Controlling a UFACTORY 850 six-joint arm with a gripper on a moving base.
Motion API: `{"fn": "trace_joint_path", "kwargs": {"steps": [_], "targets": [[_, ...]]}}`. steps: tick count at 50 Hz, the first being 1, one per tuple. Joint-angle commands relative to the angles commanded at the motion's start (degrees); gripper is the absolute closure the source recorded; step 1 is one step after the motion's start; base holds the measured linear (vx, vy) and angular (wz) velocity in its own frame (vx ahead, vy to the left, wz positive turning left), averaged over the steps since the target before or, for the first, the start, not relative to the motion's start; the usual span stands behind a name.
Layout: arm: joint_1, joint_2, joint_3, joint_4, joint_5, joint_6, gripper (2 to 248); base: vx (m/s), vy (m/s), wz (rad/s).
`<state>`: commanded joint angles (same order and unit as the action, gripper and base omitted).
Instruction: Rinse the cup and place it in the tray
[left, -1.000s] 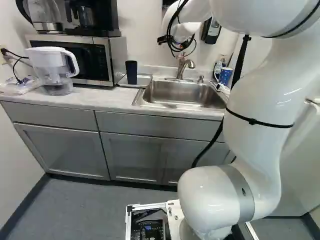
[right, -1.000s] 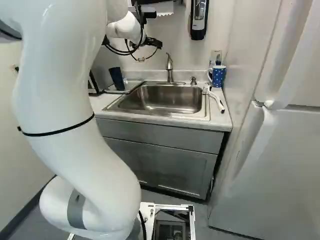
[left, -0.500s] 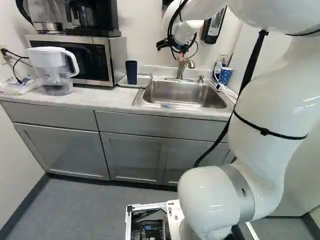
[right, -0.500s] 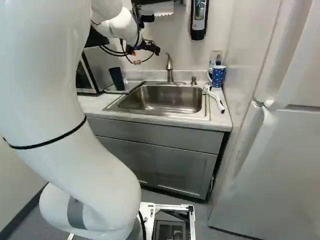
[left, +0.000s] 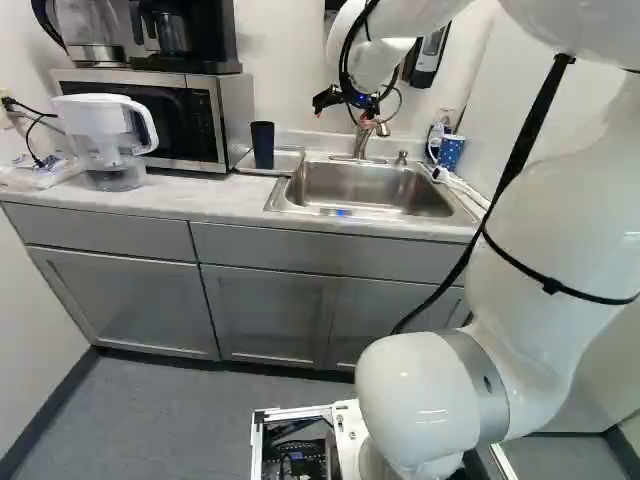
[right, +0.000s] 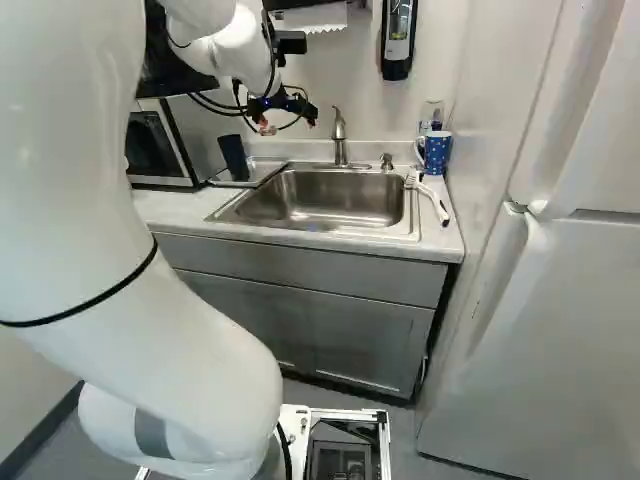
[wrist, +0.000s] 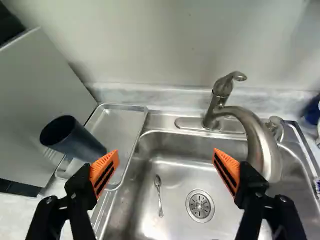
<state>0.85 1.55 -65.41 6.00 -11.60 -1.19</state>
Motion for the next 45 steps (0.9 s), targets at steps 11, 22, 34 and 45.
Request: {"fn": "trace_joint_path", "kwargs": {"steps": [11, 22, 34, 45], "targets": [[-0.04, 2.33, 2.27, 0.0, -3.51, 0.0, 3, 0.0, 0.0, 0.0], [-0.51, 4.64, 4.49, 0.0, -7.01, 0.0, 3, 0.0, 0.0, 0.0], [-1.97, 7.09, 6.77, 0.0, -9.89, 0.0, 3, 0.0, 0.0, 0.0], [-3.78, 9.2, 8.69, 0.0, -9.89, 0.0, 3, 0.0, 0.0, 0.0]]}}
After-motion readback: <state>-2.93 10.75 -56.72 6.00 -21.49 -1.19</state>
